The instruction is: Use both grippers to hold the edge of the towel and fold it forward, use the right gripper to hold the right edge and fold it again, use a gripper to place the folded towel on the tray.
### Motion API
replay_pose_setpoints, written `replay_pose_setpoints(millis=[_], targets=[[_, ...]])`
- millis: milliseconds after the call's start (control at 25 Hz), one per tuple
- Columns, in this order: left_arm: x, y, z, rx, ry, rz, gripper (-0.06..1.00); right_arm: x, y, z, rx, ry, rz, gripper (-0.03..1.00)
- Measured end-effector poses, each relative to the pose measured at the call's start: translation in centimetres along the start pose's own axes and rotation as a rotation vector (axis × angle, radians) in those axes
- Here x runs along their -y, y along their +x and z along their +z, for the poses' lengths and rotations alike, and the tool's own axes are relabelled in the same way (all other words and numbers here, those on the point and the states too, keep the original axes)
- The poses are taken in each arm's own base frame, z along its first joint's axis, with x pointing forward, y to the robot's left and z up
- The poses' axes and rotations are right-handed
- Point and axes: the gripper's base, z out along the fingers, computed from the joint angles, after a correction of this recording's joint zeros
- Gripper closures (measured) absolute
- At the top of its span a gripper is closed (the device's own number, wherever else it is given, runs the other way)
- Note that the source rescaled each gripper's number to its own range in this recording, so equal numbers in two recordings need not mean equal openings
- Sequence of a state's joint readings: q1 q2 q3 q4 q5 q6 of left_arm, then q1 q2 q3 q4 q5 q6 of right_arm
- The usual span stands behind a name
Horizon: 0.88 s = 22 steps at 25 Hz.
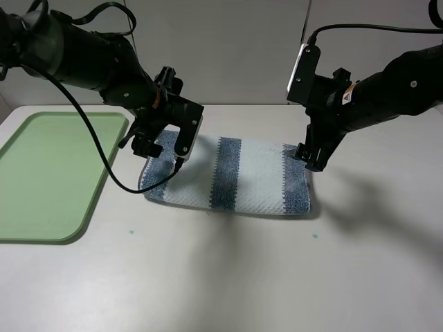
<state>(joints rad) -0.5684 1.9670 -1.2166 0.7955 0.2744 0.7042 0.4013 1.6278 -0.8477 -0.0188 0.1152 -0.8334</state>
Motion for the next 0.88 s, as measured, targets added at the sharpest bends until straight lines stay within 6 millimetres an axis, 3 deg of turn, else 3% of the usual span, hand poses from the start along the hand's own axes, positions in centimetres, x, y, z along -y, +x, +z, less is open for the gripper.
replay_pose_setpoints(millis=[880], targets=[[-0.12, -0.14, 0.00, 0.016, -0.012, -0.041, -0.05, -0.09, 0.07, 0.00, -0.008, -0.009, 0.020, -0.03]])
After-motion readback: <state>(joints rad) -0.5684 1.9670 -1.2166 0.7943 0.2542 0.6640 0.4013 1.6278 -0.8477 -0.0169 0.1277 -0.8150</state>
